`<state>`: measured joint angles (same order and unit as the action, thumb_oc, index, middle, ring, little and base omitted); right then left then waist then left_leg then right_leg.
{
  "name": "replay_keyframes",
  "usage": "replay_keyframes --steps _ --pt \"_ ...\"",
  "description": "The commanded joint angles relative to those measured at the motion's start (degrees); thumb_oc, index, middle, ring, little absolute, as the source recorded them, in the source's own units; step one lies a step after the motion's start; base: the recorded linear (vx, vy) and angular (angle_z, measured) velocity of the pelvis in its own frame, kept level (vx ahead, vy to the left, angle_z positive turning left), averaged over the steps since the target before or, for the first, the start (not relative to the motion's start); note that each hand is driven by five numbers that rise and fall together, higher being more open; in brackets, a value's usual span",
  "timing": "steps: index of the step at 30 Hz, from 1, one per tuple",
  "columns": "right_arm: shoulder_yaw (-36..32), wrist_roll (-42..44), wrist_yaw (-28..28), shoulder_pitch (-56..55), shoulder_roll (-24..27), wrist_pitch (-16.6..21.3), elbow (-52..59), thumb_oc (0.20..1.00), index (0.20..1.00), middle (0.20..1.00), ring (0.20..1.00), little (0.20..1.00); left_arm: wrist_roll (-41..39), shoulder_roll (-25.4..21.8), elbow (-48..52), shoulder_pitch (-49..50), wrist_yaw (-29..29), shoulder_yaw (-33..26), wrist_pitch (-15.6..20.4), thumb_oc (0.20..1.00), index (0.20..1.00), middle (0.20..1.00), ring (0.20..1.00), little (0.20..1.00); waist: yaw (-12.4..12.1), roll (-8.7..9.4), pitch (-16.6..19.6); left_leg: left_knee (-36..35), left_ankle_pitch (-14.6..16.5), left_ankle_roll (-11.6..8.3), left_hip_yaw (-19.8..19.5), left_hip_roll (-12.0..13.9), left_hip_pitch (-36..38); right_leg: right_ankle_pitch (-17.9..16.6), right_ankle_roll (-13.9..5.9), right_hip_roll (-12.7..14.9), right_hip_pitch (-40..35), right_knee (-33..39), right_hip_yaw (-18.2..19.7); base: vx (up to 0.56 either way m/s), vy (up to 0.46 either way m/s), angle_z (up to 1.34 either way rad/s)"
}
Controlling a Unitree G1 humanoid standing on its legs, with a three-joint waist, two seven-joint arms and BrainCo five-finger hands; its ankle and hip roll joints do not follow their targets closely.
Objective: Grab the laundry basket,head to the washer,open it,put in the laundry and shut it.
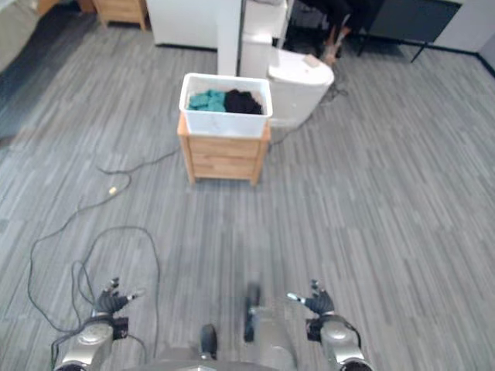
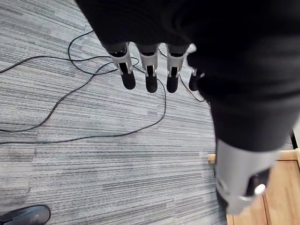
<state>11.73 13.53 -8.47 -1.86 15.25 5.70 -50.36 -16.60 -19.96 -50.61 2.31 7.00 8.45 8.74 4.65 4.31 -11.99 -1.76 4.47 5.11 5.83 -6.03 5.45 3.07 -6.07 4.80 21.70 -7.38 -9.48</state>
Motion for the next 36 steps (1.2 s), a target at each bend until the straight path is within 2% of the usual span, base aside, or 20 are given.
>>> replay_keyframes --steps 1,4,7,8,9,10,12,13,14,16,17,19,21,23,26,29,31,33,35,36 --pt "-1.53 -0.98 0.25 2.68 2.40 0.72 0.39 1.000 1.000 1.000 1.000 1.000 2.85 -1.10 2.39 -0.78 0.43 -1.67 1.64 1.000 1.000 1.000 1.000 1.000 1.03 -0.03 -1.94 5.96 6.16 -4.85 -2.43 2.97 1.96 -7.61 -3.33 0.36 -4.60 8.09 -2.91 0.66 -0.047 0.43" --pt "-1.99 -1.69 0.57 1.68 2.97 0.68 -0.06 1.000 1.000 1.000 1.000 1.000 3.36 -0.78 2.42 -0.29 0.19 -1.84 1.97 1.000 1.000 1.000 1.000 1.000 1.83 -0.27 -1.20 7.29 7.55 -5.83 -4.39 2.79 5.17 -9.36 -3.45 1.46 -3.49 7.21 -2.89 0.51 -0.101 0.35" --pt "-3.02 -1.35 0.90 -0.08 3.62 0.41 -0.26 1.000 1.000 1.000 1.000 1.000 3.73 -0.47 1.76 1.25 -0.25 -1.78 1.64 1.000 1.000 1.000 1.000 1.000 2.68 -1.00 0.93 8.99 8.64 -7.53 -6.42 3.97 8.34 -10.49 -1.88 0.93 -5.84 5.67 -1.13 0.54 -0.174 0.61" --pt "-3.04 -1.07 0.84 0.30 3.72 0.59 -0.73 1.000 1.000 1.000 1.000 1.000 3.71 -0.27 0.26 1.06 0.10 -1.82 1.66 1.000 1.000 1.000 1.000 1.000 3.04 -1.63 1.43 10.72 6.39 -8.89 -6.18 4.94 8.24 -10.28 -1.10 0.31 -6.45 5.14 -1.14 0.54 -0.266 0.87" --pt "-3.68 0.23 0.60 0.42 4.11 0.85 -0.51 1.000 1.000 1.000 1.000 1.000 2.92 0.20 0.87 1.26 -0.02 -1.47 1.55 1.000 1.000 1.000 1.000 1.000 3.09 -2.04 1.13 24.05 -1.90 -11.50 -6.24 6.89 3.45 -9.11 1.03 -1.08 -8.91 3.72 0.67 0.38 -0.219 0.74" --pt "-3.67 0.23 0.60 0.43 4.08 0.85 -0.51 1.000 1.000 1.000 1.000 1.000 2.92 0.16 0.87 1.26 -0.02 -1.48 1.55 1.000 1.000 1.000 1.000 1.000 3.22 -1.84 1.27 24.00 -2.09 -11.46 -6.35 6.67 3.24 -9.19 1.00 -0.83 -8.74 3.75 0.64 0.33 -0.218 0.40" --pt "-3.94 1.92 0.06 1.13 4.93 1.69 -0.26 1.000 1.000 1.000 1.000 1.000 1.65 0.60 0.89 0.74 0.36 -1.10 1.58 1.000 1.000 1.000 1.000 1.000 3.13 -1.36 0.81 32.27 -6.70 -11.57 -4.62 7.56 -0.93 -7.11 3.11 -1.23 -11.56 4.04 1.18 0.32 -0.187 -0.30" --pt "-4.29 2.82 -0.26 1.36 5.49 1.13 -0.43 1.000 1.000 1.000 1.000 1.000 1.45 0.64 1.34 0.09 0.19 -0.39 1.43 1.000 1.000 1.000 1.000 1.000 2.48 -0.79 0.60 33.68 -5.48 -9.82 -1.69 8.46 -5.70 -5.01 4.05 -1.47 -14.34 4.51 2.56 0.45 -0.185 -0.22" --pt "-4.31 3.04 -0.30 1.54 5.76 1.18 -0.74 1.000 1.000 1.000 1.000 1.000 1.23 0.76 1.38 -0.22 0.04 -0.01 1.52 1.000 1.000 1.000 1.000 1.000 1.85 -1.00 0.20 33.15 -3.26 -9.17 -0.83 8.45 -7.88 -4.13 4.05 -1.68 -15.64 4.78 3.02 0.32 -0.113 -0.12" --pt "-4.40 3.17 -0.46 1.73 5.86 1.28 -1.09 1.000 1.000 1.000 1.000 1.000 1.42 0.75 1.64 -0.43 -0.22 0.53 1.52 1.000 1.000 1.000 1.000 1.000 1.51 -0.58 0.34 30.73 -1.80 -8.40 0.14 7.67 -10.49 -3.37 3.64 -1.47 -17.09 5.54 3.54 0.31 -0.024 -0.27" --pt "-4.23 2.85 -0.55 1.82 6.12 0.91 -1.43 1.000 1.000 1.000 1.000 1.000 1.75 0.71 2.27 -0.25 -0.28 0.97 1.34 1.000 1.000 1.000 1.000 1.000 0.72 -0.81 -0.03 24.38 -0.40 -7.93 1.57 7.34 -13.40 -1.82 3.11 -1.64 -19.03 5.59 4.26 0.47 0.020 -0.38" --pt "-4.21 2.69 -0.85 1.90 6.21 0.85 -1.39 1.000 1.000 1.000 1.000 1.000 1.57 0.59 2.77 -0.09 -0.17 0.83 1.33 1.000 1.000 1.000 1.000 1.000 0.15 -0.91 -0.17 19.95 -1.57 -7.95 1.82 7.08 -15.41 -1.07 2.88 -1.88 -20.09 5.56 4.95 0.29 0.049 -0.23" --pt "-3.98 1.89 -1.27 1.75 6.24 0.66 -1.31 1.000 1.000 1.000 1.000 1.000 1.44 0.61 3.29 0.41 0.06 0.51 1.31 1.000 1.000 1.000 1.000 1.000 -1.67 -2.14 -0.76 9.67 -8.23 -9.26 -0.71 7.58 -17.36 1.01 2.84 -4.16 -23.83 5.42 7.14 0.43 0.124 -0.48" --pt "-4.06 1.57 -1.43 1.57 6.01 0.51 -1.60 1.000 1.000 1.000 1.000 1.000 1.39 0.68 2.63 0.60 0.11 0.54 1.32 1.000 1.000 1.000 1.000 1.000 -2.36 -2.08 -0.67 8.61 -9.76 -9.70 -0.93 8.21 -18.35 2.11 2.73 -4.18 -25.68 4.67 8.28 0.39 0.163 -0.51" --pt "-3.94 -0.30 -0.76 1.25 4.81 0.35 -2.69 1.000 1.000 1.000 1.000 1.000 2.90 0.61 0.61 1.43 -0.24 0.06 0.99 1.000 1.000 1.000 1.000 1.000 -2.70 -1.90 1.87 7.40 -6.49 -7.36 0.13 7.39 -14.09 3.73 0.64 -2.19 -26.63 0.17 9.68 0.48 0.350 -1.15" --pt "-3.53 -0.85 -0.49 1.60 4.40 0.39 -2.33 1.000 1.000 1.000 1.000 1.000 3.32 0.22 0.64 1.39 -0.04 -0.13 1.07 1.000 1.000 1.000 1.000 1.000 -2.91 -1.55 2.26 7.73 -4.29 -5.87 1.40 6.57 -12.39 2.37 -0.94 -0.78 -25.19 -3.56 10.72 0.14 0.171 -0.58" --pt "-2.77 -1.34 -0.31 2.66 4.07 0.56 -1.26 1.000 1.000 1.000 1.000 1.000 3.41 -0.58 0.61 0.81 0.34 -0.67 1.11 1.000 1.000 1.000 1.000 1.000 -2.85 -1.60 1.66 8.01 -3.03 -4.78 2.35 6.15 -11.22 -1.14 -2.55 0.34 -21.66 -10.02 11.30 0.09 0.185 -0.14" --pt "-2.24 -1.69 -0.61 3.67 3.80 0.64 -0.12 1.000 1.000 1.000 1.000 1.000 3.54 -1.35 0.48 0.37 1.09 -1.31 1.18 1.000 1.000 1.000 1.000 1.000 -2.79 -1.81 1.06 7.74 -2.06 -4.37 3.20 6.34 -9.70 -2.58 -3.04 1.31 -18.19 -12.89 9.50 0.07 0.124 -0.15" --pt "-1.56 -2.45 -0.85 4.57 4.36 0.68 0.63 1.000 1.000 1.000 1.000 1.000 2.93 -2.05 -0.01 0.02 1.40 -2.14 1.49 1.000 1.000 1.000 1.000 1.000 -2.28 -2.21 0.51 6.66 -1.08 -4.41 3.24 6.24 -7.09 -1.63 -1.91 2.16 -15.11 -8.90 4.10 0.13 0.068 -0.23" --pt "-1.56 -2.45 -0.85 4.57 4.37 0.68 0.63 1.000 1.000 1.000 1.000 1.000 2.93 -2.05 -0.01 0.02 1.40 -2.14 1.49 1.000 1.000 1.000 1.000 1.000 -2.25 -2.21 0.47 6.66 -1.08 -4.41 3.21 6.23 -7.06 -1.63 -1.91 2.16 -15.17 -8.88 4.07 0.17 0.033 -0.04"
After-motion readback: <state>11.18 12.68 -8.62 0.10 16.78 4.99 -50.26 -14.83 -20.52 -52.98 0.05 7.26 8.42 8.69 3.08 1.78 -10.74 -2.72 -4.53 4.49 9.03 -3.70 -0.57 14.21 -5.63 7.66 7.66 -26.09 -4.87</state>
